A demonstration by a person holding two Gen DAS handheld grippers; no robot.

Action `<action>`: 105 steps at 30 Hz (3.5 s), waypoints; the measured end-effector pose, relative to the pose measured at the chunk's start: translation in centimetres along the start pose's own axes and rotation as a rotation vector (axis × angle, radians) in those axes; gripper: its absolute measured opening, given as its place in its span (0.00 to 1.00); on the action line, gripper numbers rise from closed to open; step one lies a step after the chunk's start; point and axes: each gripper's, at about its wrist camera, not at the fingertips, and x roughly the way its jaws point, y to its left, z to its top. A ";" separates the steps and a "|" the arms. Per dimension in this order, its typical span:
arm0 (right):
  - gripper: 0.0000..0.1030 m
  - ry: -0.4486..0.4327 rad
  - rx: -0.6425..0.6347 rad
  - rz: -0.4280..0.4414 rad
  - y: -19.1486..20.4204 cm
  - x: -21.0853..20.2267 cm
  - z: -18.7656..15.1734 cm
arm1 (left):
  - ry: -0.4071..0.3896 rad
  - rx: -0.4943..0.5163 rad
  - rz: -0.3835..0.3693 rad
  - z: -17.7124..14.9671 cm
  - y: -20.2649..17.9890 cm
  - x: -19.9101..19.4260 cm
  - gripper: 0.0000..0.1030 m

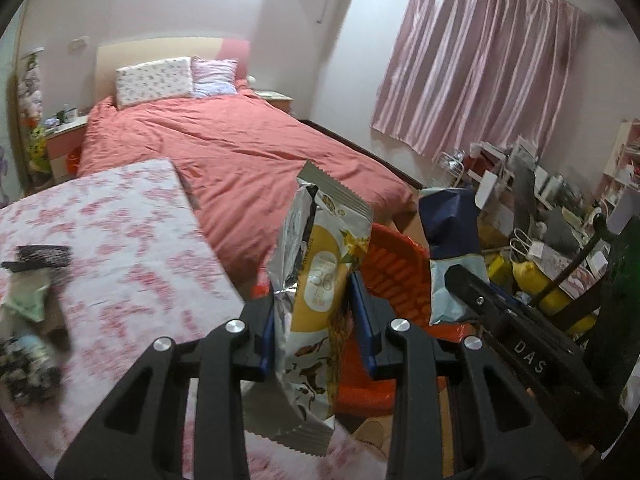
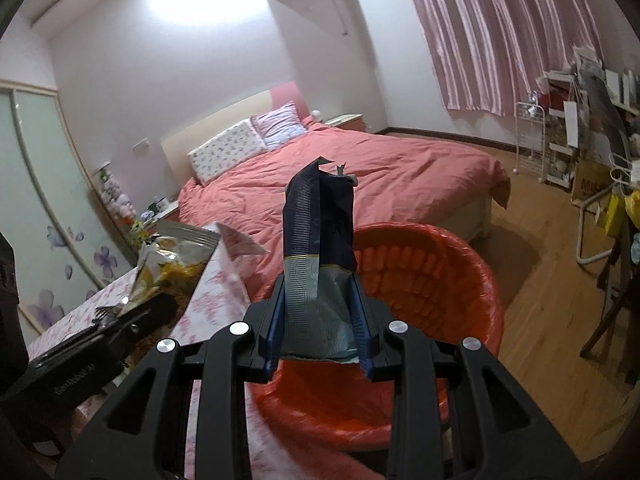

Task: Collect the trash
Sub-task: 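Carry the snack bag and sock to the orange basket and release both, then grasp the brown plaid scrunchie with the left tool while the right tool grasps the daisy scrunchie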

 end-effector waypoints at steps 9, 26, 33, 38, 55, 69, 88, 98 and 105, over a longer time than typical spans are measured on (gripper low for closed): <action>0.31 0.028 0.043 -0.014 -2.3 2.2 0.4 | 0.092 0.014 -0.015 -0.2 -1.2 6.2 0.37; 0.52 0.042 0.034 -0.039 -1.6 0.8 1.2 | 0.100 0.010 0.133 -1.1 1.9 4.2 0.66; 0.52 0.047 -0.031 0.008 2.7 -0.6 0.8 | 0.047 0.002 0.217 -2.1 4.2 -1.3 0.70; 0.52 0.075 -0.099 0.072 6.9 -1.1 -0.2 | 0.007 -0.031 0.287 -3.0 7.2 -5.8 0.73; 0.59 0.279 -0.331 0.339 23.3 0.3 -8.2 | -0.066 -0.329 0.664 -9.6 25.6 -20.9 0.80; 0.67 0.335 -0.439 0.340 30.7 3.2 -12.4 | -0.014 -0.488 0.762 -13.8 34.4 -24.6 0.81; 0.09 0.317 -0.359 0.279 26.7 3.0 -10.6 | 0.046 -0.551 0.715 -13.6 37.5 -21.7 0.84; 0.09 0.323 -0.354 0.279 26.1 3.1 -10.6 | -0.024 -0.624 0.691 -13.9 39.0 -24.4 0.63; 0.09 0.326 -0.360 0.276 25.9 3.1 -10.7 | 0.017 -0.608 0.697 -14.1 39.0 -23.1 0.46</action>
